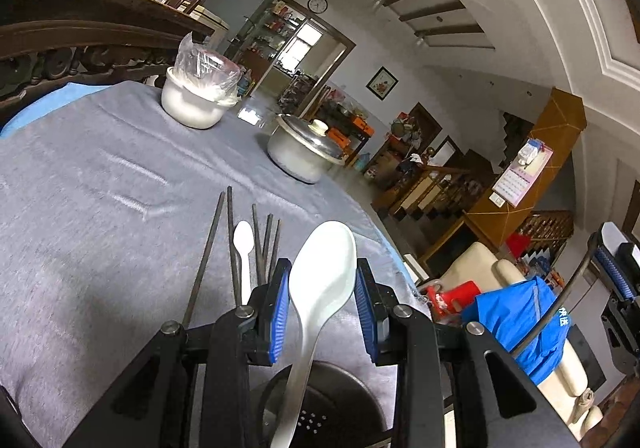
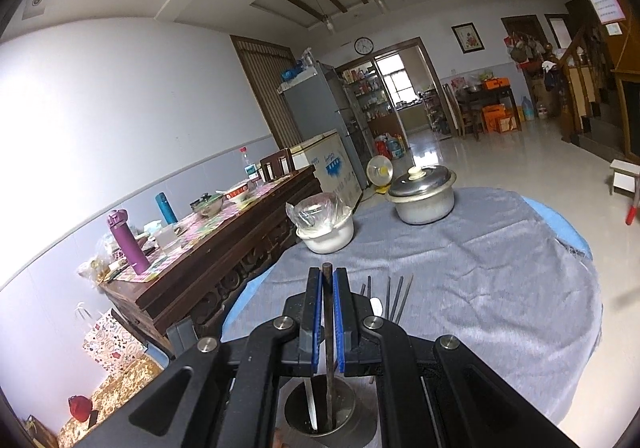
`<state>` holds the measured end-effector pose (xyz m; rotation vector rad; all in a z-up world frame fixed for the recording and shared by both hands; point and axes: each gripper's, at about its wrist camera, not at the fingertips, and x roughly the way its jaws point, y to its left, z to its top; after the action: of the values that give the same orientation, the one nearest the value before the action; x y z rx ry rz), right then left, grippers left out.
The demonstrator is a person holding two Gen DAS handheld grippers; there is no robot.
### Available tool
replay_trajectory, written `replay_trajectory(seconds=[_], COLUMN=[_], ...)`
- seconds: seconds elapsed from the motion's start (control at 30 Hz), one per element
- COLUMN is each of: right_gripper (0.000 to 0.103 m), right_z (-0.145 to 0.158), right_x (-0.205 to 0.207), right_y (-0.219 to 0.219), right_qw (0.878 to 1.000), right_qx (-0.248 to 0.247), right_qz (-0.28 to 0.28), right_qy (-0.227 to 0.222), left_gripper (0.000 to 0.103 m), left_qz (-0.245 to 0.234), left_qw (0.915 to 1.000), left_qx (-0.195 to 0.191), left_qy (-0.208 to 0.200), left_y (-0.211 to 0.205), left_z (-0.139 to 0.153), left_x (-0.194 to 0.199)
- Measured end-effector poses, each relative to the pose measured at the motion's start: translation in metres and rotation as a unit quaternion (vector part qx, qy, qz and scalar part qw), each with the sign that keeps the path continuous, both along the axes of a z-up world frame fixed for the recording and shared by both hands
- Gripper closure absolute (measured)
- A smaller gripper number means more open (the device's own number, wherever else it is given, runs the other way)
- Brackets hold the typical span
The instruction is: Organize utensils
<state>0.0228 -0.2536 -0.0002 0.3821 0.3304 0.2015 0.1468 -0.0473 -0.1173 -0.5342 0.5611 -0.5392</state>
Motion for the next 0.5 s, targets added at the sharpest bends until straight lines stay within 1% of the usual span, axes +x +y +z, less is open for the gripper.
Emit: replay_trajectory(seconds=[0.17,0.5], right_gripper=[0.097,0.097], right_z=[-0.002,-0.011], right_x=[0.001,0.004], right_y=[0.002,0.006], right_qw=[1.000,1.000], right_qx=[0.000,0.000], right_qz=[0.002,0.004], right_qy=[0.005,0.024], left_gripper=[0.071,0.071], left_qz=[0.004,0.013], left_qw=[1.0000,0.9996], left_qx=[0.002,0.023], left_qy=[0.001,0.005], left_y=[0.005,0.011], left_z=[-0.001,-0.003], left_x=[-0.004,-0.015])
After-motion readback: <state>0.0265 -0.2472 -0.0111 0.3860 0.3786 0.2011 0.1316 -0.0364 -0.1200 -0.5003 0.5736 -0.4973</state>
